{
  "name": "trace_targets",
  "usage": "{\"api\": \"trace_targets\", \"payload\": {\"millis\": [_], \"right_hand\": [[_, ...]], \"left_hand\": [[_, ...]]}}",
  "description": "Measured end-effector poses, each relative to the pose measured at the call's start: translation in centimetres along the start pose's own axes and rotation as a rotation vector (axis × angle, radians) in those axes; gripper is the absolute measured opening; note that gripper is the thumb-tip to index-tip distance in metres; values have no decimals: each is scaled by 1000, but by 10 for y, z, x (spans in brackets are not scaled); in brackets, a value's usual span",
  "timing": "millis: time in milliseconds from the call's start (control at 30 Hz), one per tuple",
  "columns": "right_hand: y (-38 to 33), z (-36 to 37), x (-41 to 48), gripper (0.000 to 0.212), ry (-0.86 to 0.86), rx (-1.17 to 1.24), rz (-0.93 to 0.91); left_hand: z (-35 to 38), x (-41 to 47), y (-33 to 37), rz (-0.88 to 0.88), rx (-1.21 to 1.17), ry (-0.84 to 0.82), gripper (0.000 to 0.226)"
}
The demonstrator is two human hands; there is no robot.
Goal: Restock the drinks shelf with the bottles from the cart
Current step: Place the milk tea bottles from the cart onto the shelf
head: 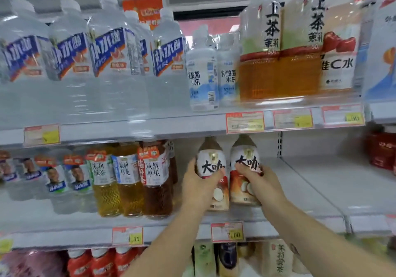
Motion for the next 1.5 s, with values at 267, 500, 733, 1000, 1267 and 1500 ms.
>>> {"api": "trace_targets", "payload": {"millis": [267, 500, 733, 1000, 1267, 1500], "right_hand": [[7, 22, 31, 46, 30, 45, -200], [16, 44, 43, 62, -157, -172, -364], [31, 50, 45, 57, -370, -453, -381], [36, 68, 97, 71, -211, -650, -381], [49, 98, 146, 76, -145, -653, -298], [57, 106, 162, 69, -100, -544, -314]], "left_hand": [[23, 31, -23, 97, -65, -65, 74], [33, 53, -45, 97, -85, -101, 76], [26, 56, -70, 69, 420, -111, 86], [41, 98, -95, -80, 288, 16, 67], [68, 151, -112, -86, 168, 26, 61], [75, 171, -122, -22, 133, 47, 59]]}}
Point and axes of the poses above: each hand's wrist, its own x-axis towards the middle knuckle, its own z-axis out of the palm, y = z × x, the point moved 10 cm from there along x, towards the middle knuckle, and after that the axes turned 15 degrees about y, right-handed, at the moved point
